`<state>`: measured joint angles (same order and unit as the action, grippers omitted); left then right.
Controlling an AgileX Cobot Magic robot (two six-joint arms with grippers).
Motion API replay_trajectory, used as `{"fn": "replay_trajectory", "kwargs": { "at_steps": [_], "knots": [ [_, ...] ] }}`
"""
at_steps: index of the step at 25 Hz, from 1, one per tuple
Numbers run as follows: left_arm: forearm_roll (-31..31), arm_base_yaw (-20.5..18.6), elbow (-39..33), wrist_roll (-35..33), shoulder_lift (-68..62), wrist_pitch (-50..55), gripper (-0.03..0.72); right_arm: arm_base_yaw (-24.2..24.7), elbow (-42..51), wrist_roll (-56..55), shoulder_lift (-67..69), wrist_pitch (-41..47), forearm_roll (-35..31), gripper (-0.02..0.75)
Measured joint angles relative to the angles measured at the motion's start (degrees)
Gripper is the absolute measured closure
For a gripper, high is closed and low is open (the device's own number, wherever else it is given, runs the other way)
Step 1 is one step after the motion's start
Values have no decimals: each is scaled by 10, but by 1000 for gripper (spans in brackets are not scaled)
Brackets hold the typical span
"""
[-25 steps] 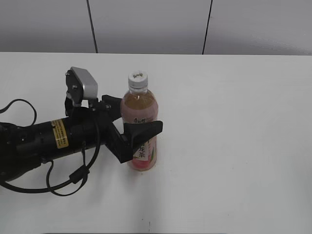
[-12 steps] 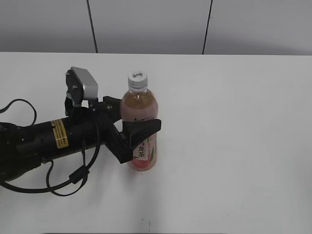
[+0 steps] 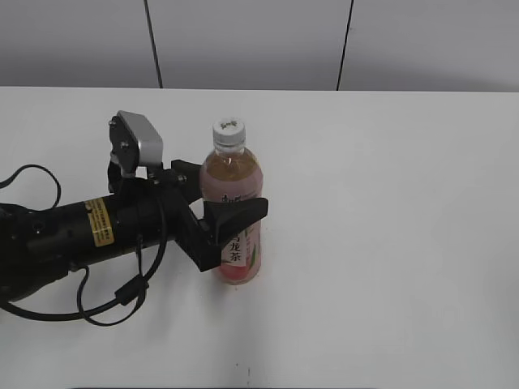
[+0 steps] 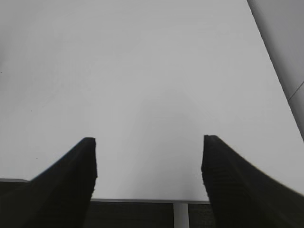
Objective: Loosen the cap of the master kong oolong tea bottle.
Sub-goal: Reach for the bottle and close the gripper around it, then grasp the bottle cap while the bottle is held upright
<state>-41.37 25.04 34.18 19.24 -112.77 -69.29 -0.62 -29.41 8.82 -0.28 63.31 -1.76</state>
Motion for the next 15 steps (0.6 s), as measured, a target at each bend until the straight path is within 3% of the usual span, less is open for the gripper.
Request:
{"fn": "replay_trajectory", "kwargs": {
  "at_steps": [15],
  "knots": [
    [0, 0, 0, 0, 0, 0, 233, 0, 0, 0, 0, 0, 0, 213]
  ]
}}
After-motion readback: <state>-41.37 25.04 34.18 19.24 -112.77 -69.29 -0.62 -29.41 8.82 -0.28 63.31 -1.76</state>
